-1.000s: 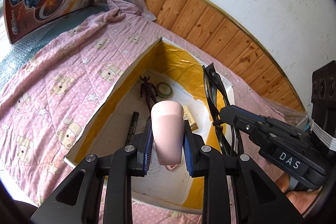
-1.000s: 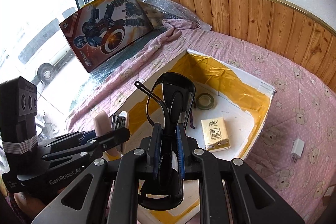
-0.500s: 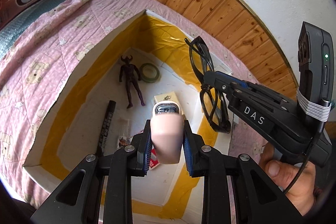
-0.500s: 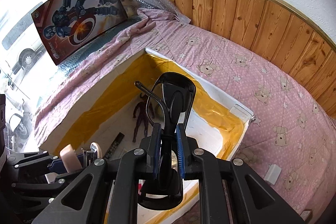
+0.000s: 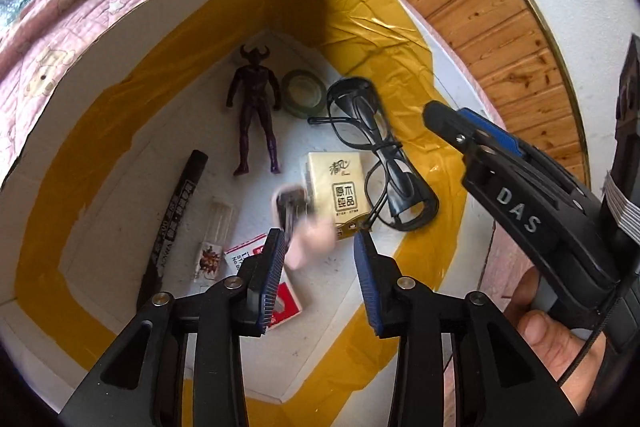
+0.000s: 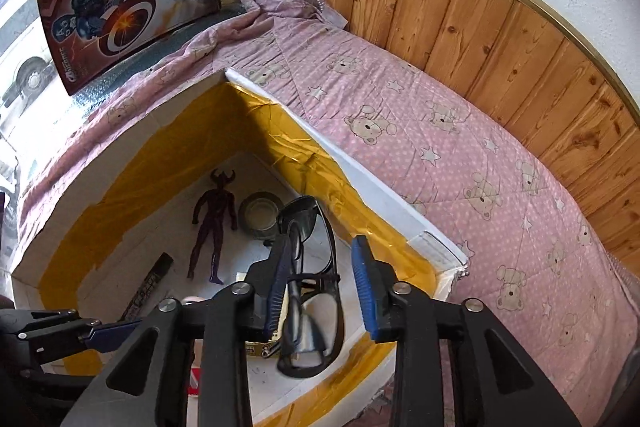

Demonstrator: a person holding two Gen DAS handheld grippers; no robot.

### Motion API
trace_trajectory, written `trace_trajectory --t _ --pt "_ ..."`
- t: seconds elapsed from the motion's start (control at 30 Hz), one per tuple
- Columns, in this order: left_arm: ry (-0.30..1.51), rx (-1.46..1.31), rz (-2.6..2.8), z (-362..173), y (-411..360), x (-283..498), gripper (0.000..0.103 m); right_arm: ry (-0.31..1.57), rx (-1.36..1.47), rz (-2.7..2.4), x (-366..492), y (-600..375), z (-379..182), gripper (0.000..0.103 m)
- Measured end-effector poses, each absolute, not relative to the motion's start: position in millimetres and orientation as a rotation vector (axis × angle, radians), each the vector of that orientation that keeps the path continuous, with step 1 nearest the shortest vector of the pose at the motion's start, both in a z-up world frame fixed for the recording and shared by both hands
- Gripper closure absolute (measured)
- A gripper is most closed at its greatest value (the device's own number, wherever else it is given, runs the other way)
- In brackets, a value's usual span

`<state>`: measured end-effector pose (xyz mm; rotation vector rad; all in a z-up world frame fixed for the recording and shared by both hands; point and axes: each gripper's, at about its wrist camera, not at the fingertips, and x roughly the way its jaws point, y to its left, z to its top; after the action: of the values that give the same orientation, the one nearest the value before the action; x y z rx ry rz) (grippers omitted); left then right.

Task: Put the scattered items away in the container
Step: 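Release the pink dryer with the left gripper while the right drops the glasses inside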

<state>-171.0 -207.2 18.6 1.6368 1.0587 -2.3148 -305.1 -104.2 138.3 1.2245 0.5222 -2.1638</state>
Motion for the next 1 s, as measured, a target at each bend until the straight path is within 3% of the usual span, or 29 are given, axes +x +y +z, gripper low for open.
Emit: trace_trajectory --t 0.17,0.33,0.67,1.0 --pt "1.062 1.627 -2.311 25 -212 -154 0.063 0.386 1.229 -2.145 -289 -85 149 0.057" --pt "0.981 1.596 -2.359 42 -202 -137 0.063 0.206 1.267 -2.084 -270 -66 155 0.054" --pt "0.523 1.409 -2.528 91 -167 -92 0.063 0.132 1.191 -2.071 -213 -29 181 0.045" --pt "0.398 1.311 -2.615 119 -134 -43 0.062 0.132 1.058 -2.069 -138 19 203 0.045"
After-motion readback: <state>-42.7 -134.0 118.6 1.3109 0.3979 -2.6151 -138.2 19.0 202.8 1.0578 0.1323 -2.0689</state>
